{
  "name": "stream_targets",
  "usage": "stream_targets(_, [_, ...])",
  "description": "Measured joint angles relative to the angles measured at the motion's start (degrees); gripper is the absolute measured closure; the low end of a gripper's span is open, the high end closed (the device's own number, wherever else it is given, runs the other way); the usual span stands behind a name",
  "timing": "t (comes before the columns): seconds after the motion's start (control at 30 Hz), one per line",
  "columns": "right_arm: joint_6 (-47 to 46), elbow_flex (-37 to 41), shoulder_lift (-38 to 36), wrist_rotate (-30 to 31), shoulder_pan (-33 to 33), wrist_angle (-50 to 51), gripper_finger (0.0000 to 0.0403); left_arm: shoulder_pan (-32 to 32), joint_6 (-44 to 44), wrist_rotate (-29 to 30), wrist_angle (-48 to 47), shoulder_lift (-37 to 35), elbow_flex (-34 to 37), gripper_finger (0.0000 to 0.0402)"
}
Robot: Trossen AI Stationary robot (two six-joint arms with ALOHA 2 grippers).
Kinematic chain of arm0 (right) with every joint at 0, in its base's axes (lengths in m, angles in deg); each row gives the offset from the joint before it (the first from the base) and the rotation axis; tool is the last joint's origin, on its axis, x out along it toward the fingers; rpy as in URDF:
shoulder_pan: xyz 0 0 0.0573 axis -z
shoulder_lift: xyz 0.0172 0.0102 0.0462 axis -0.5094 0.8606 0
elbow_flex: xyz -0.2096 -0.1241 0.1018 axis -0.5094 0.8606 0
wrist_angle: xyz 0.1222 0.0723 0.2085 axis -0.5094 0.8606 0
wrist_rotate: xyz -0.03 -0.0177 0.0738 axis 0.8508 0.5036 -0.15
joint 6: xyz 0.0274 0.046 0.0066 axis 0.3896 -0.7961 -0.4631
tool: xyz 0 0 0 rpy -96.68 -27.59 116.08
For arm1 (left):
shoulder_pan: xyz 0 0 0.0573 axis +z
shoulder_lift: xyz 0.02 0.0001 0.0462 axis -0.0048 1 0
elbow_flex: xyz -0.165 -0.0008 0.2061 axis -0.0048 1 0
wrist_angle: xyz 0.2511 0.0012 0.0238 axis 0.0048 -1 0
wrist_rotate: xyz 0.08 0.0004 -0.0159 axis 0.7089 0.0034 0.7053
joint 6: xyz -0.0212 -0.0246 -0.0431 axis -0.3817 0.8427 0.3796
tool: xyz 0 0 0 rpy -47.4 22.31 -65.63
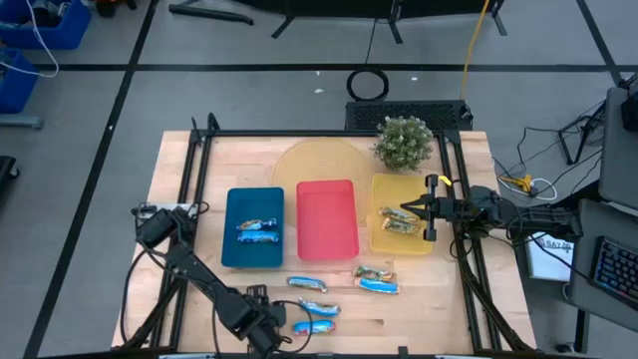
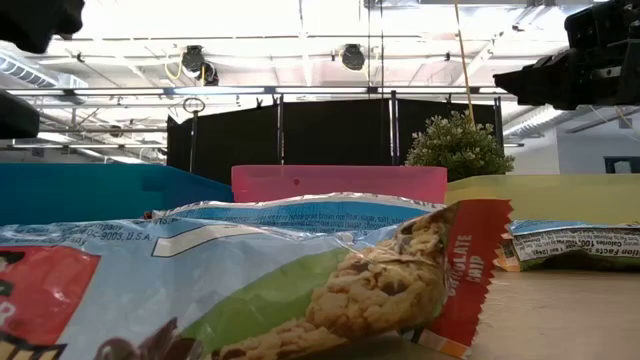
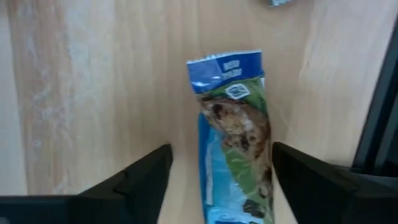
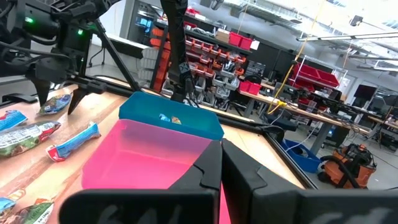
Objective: Pick and place Granola Bars by type
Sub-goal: Put the blue granola bar into the blue bin
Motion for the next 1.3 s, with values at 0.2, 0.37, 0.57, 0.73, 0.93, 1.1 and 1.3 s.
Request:
stream_targets(0.2, [0.0, 0.0, 0.0, 0.0, 0.0, 0.0, 0.0403, 0.9, -0.3, -0.8, -0.8, 0.0, 0.1, 0.0238])
stream_targets(0.37, [-0.3, 0.0, 0.0, 0.0, 0.0, 0.0, 0.0403, 1.1, -0.4, -3.9, -0.5, 0.0, 0.2, 0.0332])
stream_targets(0.57, [-0.4, 0.0, 0.0, 0.0, 0.0, 0.0, 0.0403, 0.2, -5.9, -5.4, -0.5, -2.6, 0.4, 0.0345])
stream_targets(0.73, [-0.2, 0.0, 0.0, 0.0, 0.0, 0.0, 0.0403, -2.6, -11.5, 5.5, -2.1, -10.9, 0.3, 0.0326])
stream_targets(0.93, [0.0, 0.0, 0.0, 0.0, 0.0, 0.0, 0.0403, -7.4, -23.4, 22.7, -1.5, -24.3, 2.8, 0.0353])
stream_targets(1.1, [0.0, 0.0, 0.0, 0.0, 0.0, -0.5, 0.0403, -4.3, -36.2, 27.6, 6.7, -37.0, 13.4, 0.0359])
stream_targets(1.3, [0.0, 0.0, 0.0, 0.0, 0.0, -1.1, 0.0403, 6.8, -56.5, 17.0, 31.4, -53.4, 33.2, 0.0340])
